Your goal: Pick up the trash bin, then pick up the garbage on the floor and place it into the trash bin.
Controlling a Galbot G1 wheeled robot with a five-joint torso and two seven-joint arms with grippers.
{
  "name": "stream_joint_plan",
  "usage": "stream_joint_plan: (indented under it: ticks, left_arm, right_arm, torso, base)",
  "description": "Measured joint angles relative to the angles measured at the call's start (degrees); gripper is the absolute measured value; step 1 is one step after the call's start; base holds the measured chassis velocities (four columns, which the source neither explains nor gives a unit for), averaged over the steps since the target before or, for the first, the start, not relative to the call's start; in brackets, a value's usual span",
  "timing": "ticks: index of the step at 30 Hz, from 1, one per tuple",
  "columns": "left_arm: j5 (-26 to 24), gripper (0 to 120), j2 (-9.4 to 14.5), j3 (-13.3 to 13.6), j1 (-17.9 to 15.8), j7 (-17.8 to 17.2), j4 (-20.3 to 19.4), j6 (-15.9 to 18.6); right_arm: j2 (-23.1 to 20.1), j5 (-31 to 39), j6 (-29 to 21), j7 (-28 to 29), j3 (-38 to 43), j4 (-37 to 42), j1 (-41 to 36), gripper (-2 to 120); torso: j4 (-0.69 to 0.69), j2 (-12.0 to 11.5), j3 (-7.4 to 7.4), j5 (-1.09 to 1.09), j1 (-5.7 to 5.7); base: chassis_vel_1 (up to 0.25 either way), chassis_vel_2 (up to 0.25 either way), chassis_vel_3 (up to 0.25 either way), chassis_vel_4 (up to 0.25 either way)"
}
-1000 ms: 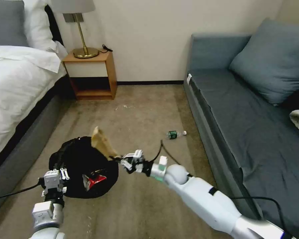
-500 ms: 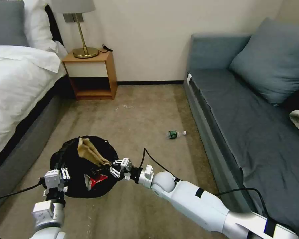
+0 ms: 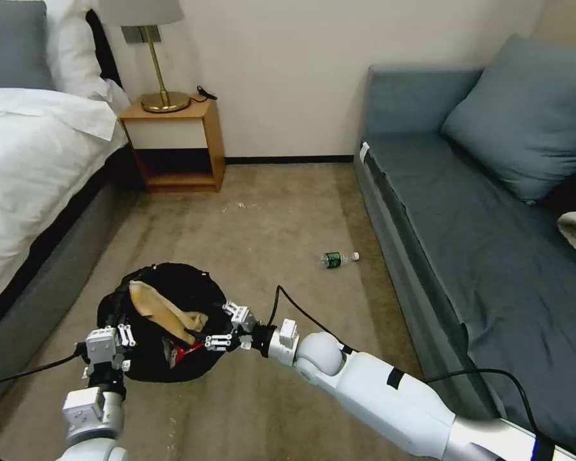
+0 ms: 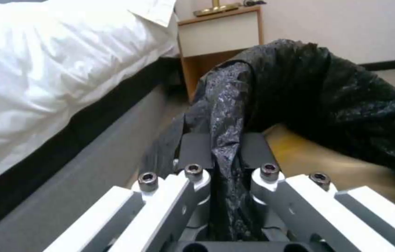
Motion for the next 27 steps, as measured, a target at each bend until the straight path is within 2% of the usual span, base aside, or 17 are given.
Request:
stream_joint_plan:
  ticks: [1, 5, 9, 10, 11, 12, 14, 16, 17, 18, 20, 21, 23, 24, 27]
  left_arm:
    - [-0.21, 7, 0.19, -0.1, -0.02, 0.0, 0.0, -0.02]
    - [-0.33, 7, 0.46, -0.12, -0.06, 0.0, 0.0, -0.02]
    - [-0.34, 7, 0.71, -0.11, -0.25, 0.0, 0.08, -0.02]
    - [-0.33, 7, 0.77, -0.11, -0.34, 0.0, 0.12, -0.02]
    - [-0.13, 7, 0.91, -0.19, -0.52, 0.0, 0.29, -0.02]
    - [-0.13, 7, 0.91, -0.19, -0.52, 0.0, 0.29, -0.02]
    - [0.07, 7, 1.11, -0.34, -0.7, -0.05, 0.58, -0.02]
    - [0.33, 7, 1.51, -0.52, -0.82, -0.16, 1.25, -0.26]
    - [0.33, 7, 1.51, -0.52, -0.82, -0.16, 1.25, -0.26]
    - [0.42, 7, 1.67, -0.55, -0.86, -0.2, 1.57, -0.51]
    - [0.53, 7, 1.9, -0.56, -0.91, -0.26, 2.0, -0.89]
    - [0.53, 7, 1.9, -0.56, -0.91, -0.26, 2.0, -0.89]
    - [0.6, 7, 1.96, -0.41, -0.95, -0.27, 2.12, -0.99]
    - [0.6, 7, 1.96, -0.41, -0.95, -0.27, 2.12, -0.99]
    - [0.66, 7, 1.98, -0.28, -0.94, -0.28, 2.09, -1.04]
  right_arm:
    - [-0.56, 0.84, 0.2, 0.2, 1.56, 0.89, -0.38, 90]
    - [-2.39, 2.22, 0.9, 0.43, 4.93, 3.55, -1.66, 99]
    - [-4.94, 2.22, 0.77, 3.04, 7.7, 7.62, -3.33, 100]
    - [-5.68, 1.54, 0.04, 4.77, 8.59, 9.1, -4.07, 100]
    - [-7.19, -1.07, -2.83, 9.04, 11.28, 12.82, -6.54, 100]
    - [-7.19, -1.07, -2.83, 9.04, 11.28, 12.82, -6.54, 100]
    - [-8.47, -5.84, -6.3, 14.55, 16.2, 17.01, -10.85, 100]
    - [-8.62, -11.44, -8.2, 21.1, 25.37, 21.91, -18.16, 100]
    - [-8.62, -11.44, -8.2, 21.1, 25.37, 21.91, -18.16, 100]
    - [-8.11, -13.07, -8.28, 23.26, 29.55, 23.47, -21.33, 100]
    - [-6.32, -16.31, -6.32, 25.73, 37.2, 24.69, -27.44, 100]
    - [-6.32, -16.31, -6.32, 25.73, 37.2, 24.69, -27.44, 100]
    - [-4.11, -21.91, -2.04, 25.82, 44.58, 24.21, -33.65, 100]
    - [-4.11, -21.91, -2.04, 25.82, 44.58, 24.21, -33.65, 100]
    - [-2.78, -27.29, 4.78, 23.52, 52.07, 22.92, -40.03, 100]
  torso:
    - [0.0, 0.0, 0.0, 0.0, 0.0]
    - [0.0, 0.0, 0.0, 0.0, 0.0]
    - [0.0, 0.0, 0.0, 0.01, 0.0]
    - [0.01, 0.0, 0.0, 0.01, 0.0]
    - [0.0, 0.0, 0.0, 0.02, 0.0]
    - [0.0, 0.0, 0.0, 0.02, 0.0]
    - [0.0, 0.0, 0.0, 0.0, 0.0]
    - [-0.01, 0.0, 0.0, 0.01, 0.0]
    - [-0.01, 0.0, 0.0, 0.01, 0.0]
    - [-0.01, 0.0, 0.0, -0.01, 0.0]
    - [-0.01, 0.0, -0.01, 0.02, 0.0]
    - [-0.01, 0.0, -0.01, 0.02, 0.0]
    - [0.01, 0.0, -0.01, 0.02, 0.0]
    - [0.01, 0.0, -0.01, 0.02, 0.0]
    - [-0.01, 0.0, -0.01, 0.0, 0.0]
  base:
    - [0.0, 0.0, 0.0, 0.0]
    - [0.0, 0.0, 0.0, 0.0]
    - [0.0, 0.0, 0.0, 0.0]
    - [0.0, 0.0, 0.0, 0.0]
    - [0.0, 0.0, 0.0, 0.0]
    - [0.0, 0.0, 0.0, 0.0]
    - [0.0, 0.0, 0.0, 0.0]
    - [0.0, 0.0, 0.0, 0.0]
    - [0.0, 0.0, 0.0, 0.0]
    - [0.0, 0.0, 0.0, 0.0]
    - [0.0, 0.0, 0.0, 0.0]
    - [0.0, 0.0, 0.0, 0.0]
    - [0.0, 0.0, 0.0, 0.0]
    - [0.0, 0.0, 0.0, 0.0]
    - [0.0, 0.0, 0.0, 0.0]
